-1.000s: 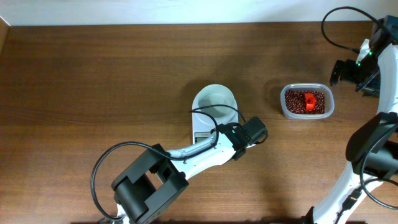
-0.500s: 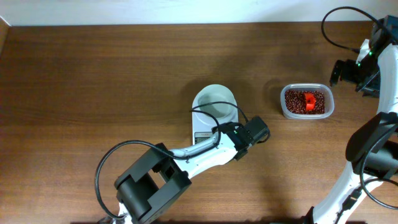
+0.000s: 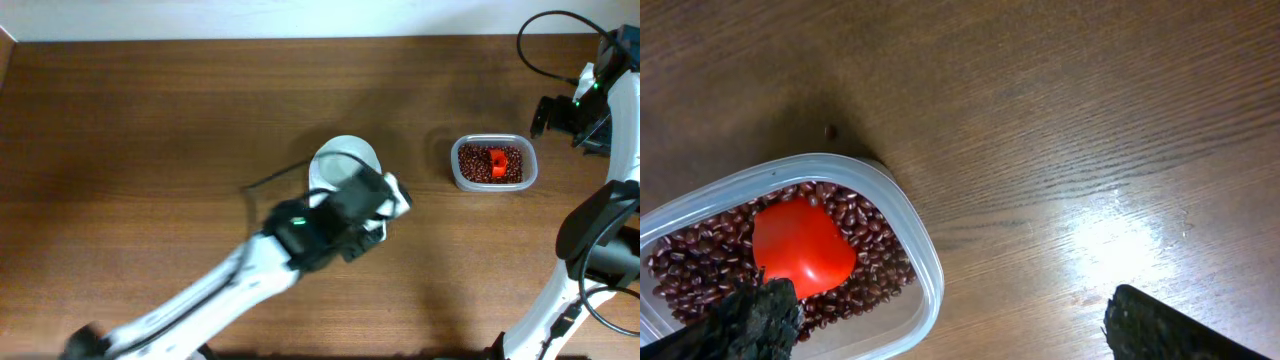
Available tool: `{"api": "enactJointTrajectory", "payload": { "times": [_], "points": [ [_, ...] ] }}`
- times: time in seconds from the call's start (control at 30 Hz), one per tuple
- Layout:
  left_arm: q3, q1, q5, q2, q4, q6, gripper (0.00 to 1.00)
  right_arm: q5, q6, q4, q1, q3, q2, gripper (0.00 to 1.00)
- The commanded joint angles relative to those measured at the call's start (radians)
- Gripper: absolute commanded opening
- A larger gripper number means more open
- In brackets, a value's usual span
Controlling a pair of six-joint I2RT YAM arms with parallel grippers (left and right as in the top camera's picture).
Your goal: Scoop item into bowl and weigh 50g on scale
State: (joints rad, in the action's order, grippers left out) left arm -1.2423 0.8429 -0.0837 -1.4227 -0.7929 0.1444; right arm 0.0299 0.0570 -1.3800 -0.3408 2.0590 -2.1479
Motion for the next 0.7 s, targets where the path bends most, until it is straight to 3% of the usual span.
{"api": "enactJointTrajectory", "payload": {
  "times": [0.0, 0.13, 0.27, 0.43, 0.67],
  "points": [
    [-0.004, -0.246, 0.018, 0.114, 0.033, -0.190, 0.10, 0.008, 0.011, 0.000, -0.004, 0.019, -0.005, 0.99],
    [-0.004, -0.656, 0.021, 0.092, 0.154, -0.316, 0.04, 0.008, 0.011, 0.000, -0.004, 0.019, -0.005, 0.99],
    [-0.004, -0.820, 0.021, 0.011, 0.265, -0.316, 0.00, 0.008, 0.011, 0.000, -0.004, 0.019, -0.005, 0.99],
    [-0.004, -0.864, 0.023, -0.060, 0.283, -0.316, 0.00, 0.008, 0.011, 0.000, -0.004, 0.019, -0.005, 0.99],
    [-0.004, -0.863, 0.134, -0.062, 0.019, -0.388, 0.00, 0.008, 0.011, 0.000, -0.004, 0.019, -0.005, 0.99]
  ]
}}
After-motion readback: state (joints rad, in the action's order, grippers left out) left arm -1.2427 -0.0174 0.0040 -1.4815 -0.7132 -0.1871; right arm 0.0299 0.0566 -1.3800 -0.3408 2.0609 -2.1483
